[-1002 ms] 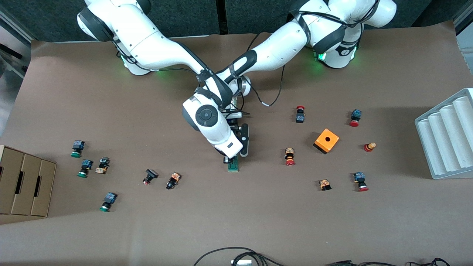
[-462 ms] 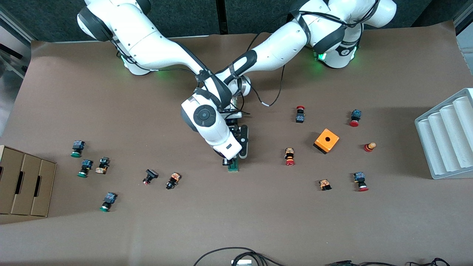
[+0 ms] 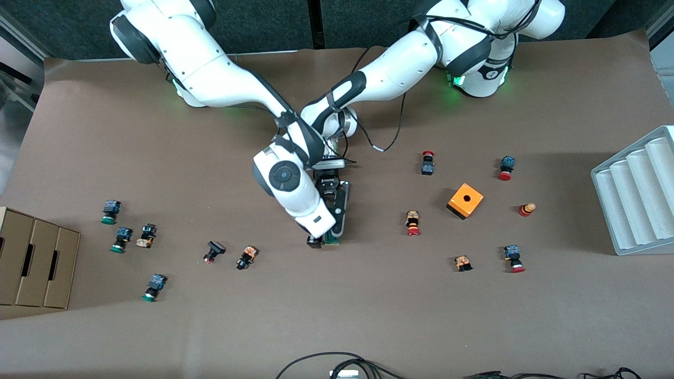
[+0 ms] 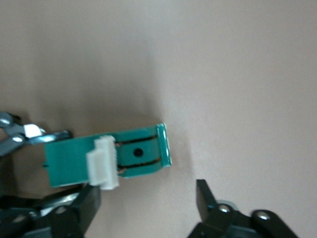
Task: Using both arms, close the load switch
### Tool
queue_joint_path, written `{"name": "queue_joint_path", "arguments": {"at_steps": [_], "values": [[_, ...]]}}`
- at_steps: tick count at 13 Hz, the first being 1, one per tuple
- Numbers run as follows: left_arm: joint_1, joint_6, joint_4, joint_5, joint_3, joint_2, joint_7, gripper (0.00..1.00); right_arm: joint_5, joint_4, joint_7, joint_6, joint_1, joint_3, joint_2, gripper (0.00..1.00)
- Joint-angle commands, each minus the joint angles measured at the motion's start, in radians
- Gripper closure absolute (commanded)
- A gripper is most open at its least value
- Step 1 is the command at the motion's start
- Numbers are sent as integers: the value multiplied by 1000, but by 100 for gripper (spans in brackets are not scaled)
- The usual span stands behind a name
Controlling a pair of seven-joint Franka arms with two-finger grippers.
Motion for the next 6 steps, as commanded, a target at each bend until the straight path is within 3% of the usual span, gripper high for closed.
{"name": "queue_joint_path", "arguments": {"at_steps": [1, 6], "values": [[-12, -11, 8, 9, 7, 10, 10, 36, 0, 14, 2, 17, -3, 4, 12, 0], [-12, -11, 8, 9, 7, 10, 10, 36, 0, 15, 1, 15, -1, 4, 9, 2]]}}
